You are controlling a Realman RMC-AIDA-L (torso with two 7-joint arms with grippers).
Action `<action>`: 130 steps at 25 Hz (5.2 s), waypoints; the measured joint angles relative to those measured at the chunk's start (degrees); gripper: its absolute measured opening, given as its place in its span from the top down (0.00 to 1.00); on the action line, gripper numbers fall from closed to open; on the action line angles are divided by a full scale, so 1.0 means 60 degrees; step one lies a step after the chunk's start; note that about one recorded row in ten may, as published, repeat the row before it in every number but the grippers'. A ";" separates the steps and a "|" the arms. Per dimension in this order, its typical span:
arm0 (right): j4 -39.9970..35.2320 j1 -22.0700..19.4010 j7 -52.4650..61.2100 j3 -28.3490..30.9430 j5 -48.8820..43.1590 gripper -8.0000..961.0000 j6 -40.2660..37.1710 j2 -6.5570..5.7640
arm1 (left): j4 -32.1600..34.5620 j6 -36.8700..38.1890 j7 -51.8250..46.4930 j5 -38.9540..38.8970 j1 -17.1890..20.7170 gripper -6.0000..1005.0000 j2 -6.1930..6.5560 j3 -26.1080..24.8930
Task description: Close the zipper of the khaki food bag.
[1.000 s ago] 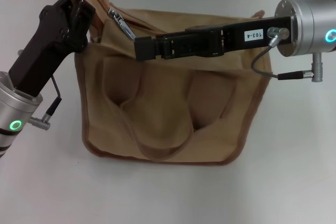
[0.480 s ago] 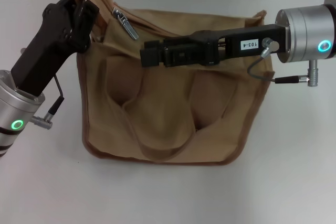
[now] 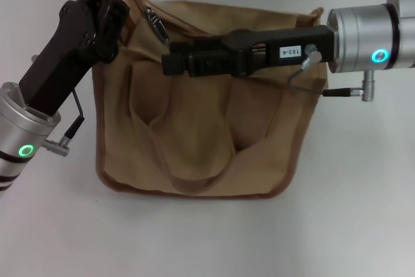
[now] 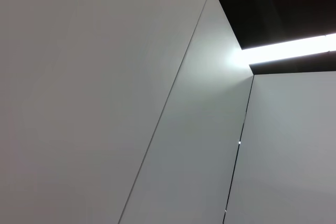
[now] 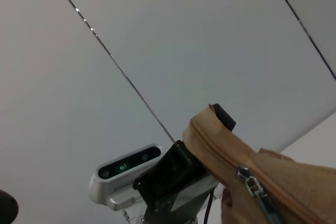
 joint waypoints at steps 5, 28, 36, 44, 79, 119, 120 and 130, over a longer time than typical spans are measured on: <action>-0.0142 0.0007 -0.0356 0.0006 -0.0001 0.29 0.0260 0.0117 | -0.0014 0.0005 0.0000 0.0010 -0.0013 0.97 0.0000 0.0012; -0.0693 0.0028 -0.0892 -0.0086 0.0198 0.30 0.0548 0.0245 | -0.0049 -0.0114 0.0219 0.0028 -0.0182 0.97 0.0000 0.0058; -0.0666 0.0080 -0.0892 -0.0110 0.0225 0.31 0.0610 0.0255 | -0.0056 -0.0141 0.0247 0.0029 -0.0195 0.97 0.0000 0.0062; -0.0634 0.0104 -0.0891 -0.0117 0.0225 0.31 0.0552 0.0262 | -0.0038 -0.0161 0.0249 0.0029 -0.0193 0.97 0.0000 0.0061; -0.0323 0.0108 -0.1101 -0.0059 0.0343 0.99 0.0503 0.0272 | -0.0112 -0.0077 0.0248 0.0029 -0.0069 0.97 0.0000 0.0105; 0.0205 -0.2008 -0.1083 0.1816 0.0114 0.99 -0.0092 -0.0613 | 0.0207 -0.0097 0.0233 -0.0052 0.0841 0.97 0.0089 -0.0922; 0.0211 -0.2168 -0.1098 0.2010 0.0109 0.99 -0.0169 -0.0642 | 0.0227 -0.0098 0.0223 -0.0053 0.0849 0.97 0.0089 -0.0929; 0.0241 -0.3475 -0.2454 0.4982 0.0189 0.99 -0.1443 -0.0365 | 0.0241 -0.0204 0.0223 -0.0035 0.0859 0.97 0.0075 -0.0898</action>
